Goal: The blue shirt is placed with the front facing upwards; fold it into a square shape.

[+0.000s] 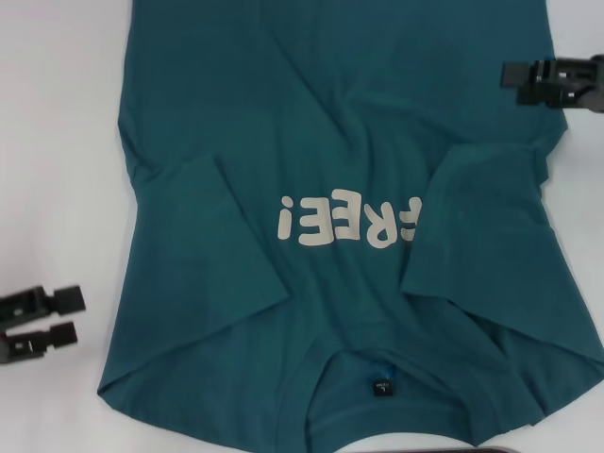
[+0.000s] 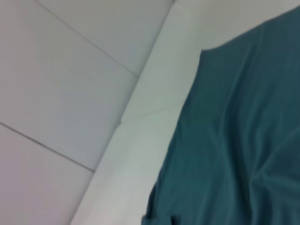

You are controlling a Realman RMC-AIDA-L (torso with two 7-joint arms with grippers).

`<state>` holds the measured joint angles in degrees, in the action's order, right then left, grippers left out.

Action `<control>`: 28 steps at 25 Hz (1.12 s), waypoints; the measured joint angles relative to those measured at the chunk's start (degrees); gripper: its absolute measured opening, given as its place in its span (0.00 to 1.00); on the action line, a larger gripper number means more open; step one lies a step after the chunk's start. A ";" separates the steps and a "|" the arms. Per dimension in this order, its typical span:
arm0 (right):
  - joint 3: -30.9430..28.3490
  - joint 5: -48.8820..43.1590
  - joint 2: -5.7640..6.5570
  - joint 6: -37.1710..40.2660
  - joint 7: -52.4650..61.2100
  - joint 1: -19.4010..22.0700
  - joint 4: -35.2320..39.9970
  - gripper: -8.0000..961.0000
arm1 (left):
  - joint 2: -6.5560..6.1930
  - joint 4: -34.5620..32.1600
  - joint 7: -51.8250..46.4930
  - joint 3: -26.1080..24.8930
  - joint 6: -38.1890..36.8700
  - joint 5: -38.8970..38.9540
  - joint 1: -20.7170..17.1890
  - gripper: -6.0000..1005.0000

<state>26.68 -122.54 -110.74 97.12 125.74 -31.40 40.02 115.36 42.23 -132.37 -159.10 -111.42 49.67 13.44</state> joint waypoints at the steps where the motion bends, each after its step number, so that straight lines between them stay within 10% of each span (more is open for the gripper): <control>1: -0.42 0.29 -0.21 -0.25 -0.02 -0.07 -0.04 0.98 | 0.15 0.10 0.33 0.41 -0.25 -0.34 -0.17 0.93; 23: -1.46 3.81 -1.27 -3.11 0.29 0.00 -0.65 0.98 | 2.64 -2.82 19.95 -3.53 1.18 0.53 1.40 0.93; 28: -1.46 4.63 -1.34 -3.10 0.35 0.42 -0.65 0.98 | 1.47 -4.33 18.09 -3.70 -0.21 0.84 2.48 0.93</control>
<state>25.22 -117.92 -112.08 94.02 126.09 -30.98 39.37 116.83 37.90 -114.29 -162.80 -111.63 50.52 15.91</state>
